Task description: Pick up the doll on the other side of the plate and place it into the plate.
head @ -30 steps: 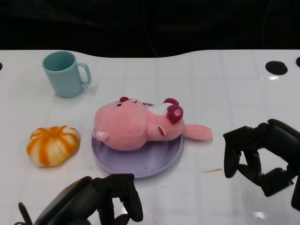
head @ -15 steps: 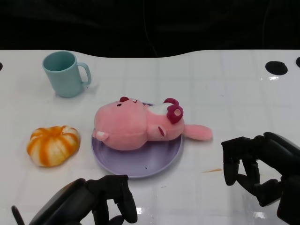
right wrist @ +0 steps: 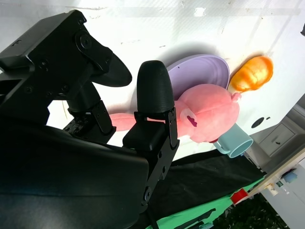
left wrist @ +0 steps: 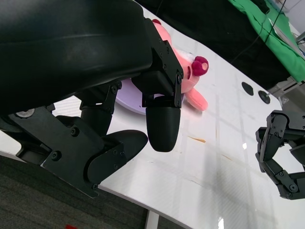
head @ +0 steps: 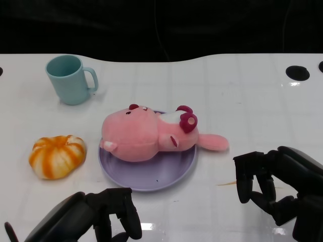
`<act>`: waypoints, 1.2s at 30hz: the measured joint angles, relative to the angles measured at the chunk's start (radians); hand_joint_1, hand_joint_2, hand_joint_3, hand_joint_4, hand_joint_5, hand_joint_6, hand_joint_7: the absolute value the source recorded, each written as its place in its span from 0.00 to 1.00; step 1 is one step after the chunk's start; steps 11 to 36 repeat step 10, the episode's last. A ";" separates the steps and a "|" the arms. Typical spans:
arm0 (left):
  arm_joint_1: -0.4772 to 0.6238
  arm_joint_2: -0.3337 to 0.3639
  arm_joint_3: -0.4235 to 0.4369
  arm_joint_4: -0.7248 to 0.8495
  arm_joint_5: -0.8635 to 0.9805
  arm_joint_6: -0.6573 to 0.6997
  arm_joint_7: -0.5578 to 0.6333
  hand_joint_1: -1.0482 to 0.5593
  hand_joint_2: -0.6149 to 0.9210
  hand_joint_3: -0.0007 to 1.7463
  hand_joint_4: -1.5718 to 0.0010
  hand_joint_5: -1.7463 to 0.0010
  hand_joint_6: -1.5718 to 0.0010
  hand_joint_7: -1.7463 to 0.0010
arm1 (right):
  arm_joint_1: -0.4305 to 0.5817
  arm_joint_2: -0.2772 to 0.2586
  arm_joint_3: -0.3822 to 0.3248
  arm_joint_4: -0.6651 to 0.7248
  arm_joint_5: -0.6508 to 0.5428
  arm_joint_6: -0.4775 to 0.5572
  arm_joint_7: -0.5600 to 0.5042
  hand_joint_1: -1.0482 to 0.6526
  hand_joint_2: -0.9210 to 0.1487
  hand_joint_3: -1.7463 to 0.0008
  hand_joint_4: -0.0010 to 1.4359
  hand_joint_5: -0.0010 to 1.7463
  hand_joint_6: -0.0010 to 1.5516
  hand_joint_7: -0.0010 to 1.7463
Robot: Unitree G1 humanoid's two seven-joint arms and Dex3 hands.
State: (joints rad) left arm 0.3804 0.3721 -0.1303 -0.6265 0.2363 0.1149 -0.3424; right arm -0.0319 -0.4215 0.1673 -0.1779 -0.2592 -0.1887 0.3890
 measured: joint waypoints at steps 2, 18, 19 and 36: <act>0.000 0.002 0.001 0.000 -0.001 0.000 0.000 0.56 0.77 0.64 0.59 0.01 0.60 0.19 | -0.003 0.000 0.001 0.000 0.000 0.004 0.004 0.56 0.57 0.22 0.63 1.00 0.51 0.85; 0.000 0.007 0.004 0.002 -0.006 -0.006 -0.001 0.55 0.78 0.62 0.59 0.01 0.59 0.19 | -0.009 -0.001 0.005 0.000 -0.005 0.019 0.010 0.57 0.56 0.22 0.62 1.00 0.53 0.82; 0.000 0.007 0.004 0.002 -0.006 -0.006 -0.001 0.55 0.78 0.62 0.59 0.01 0.59 0.19 | -0.009 -0.001 0.005 0.000 -0.005 0.019 0.010 0.57 0.56 0.22 0.62 1.00 0.53 0.82; 0.000 0.007 0.004 0.002 -0.006 -0.006 -0.001 0.55 0.78 0.62 0.59 0.01 0.59 0.19 | -0.009 -0.001 0.005 0.000 -0.005 0.019 0.010 0.57 0.56 0.22 0.62 1.00 0.53 0.82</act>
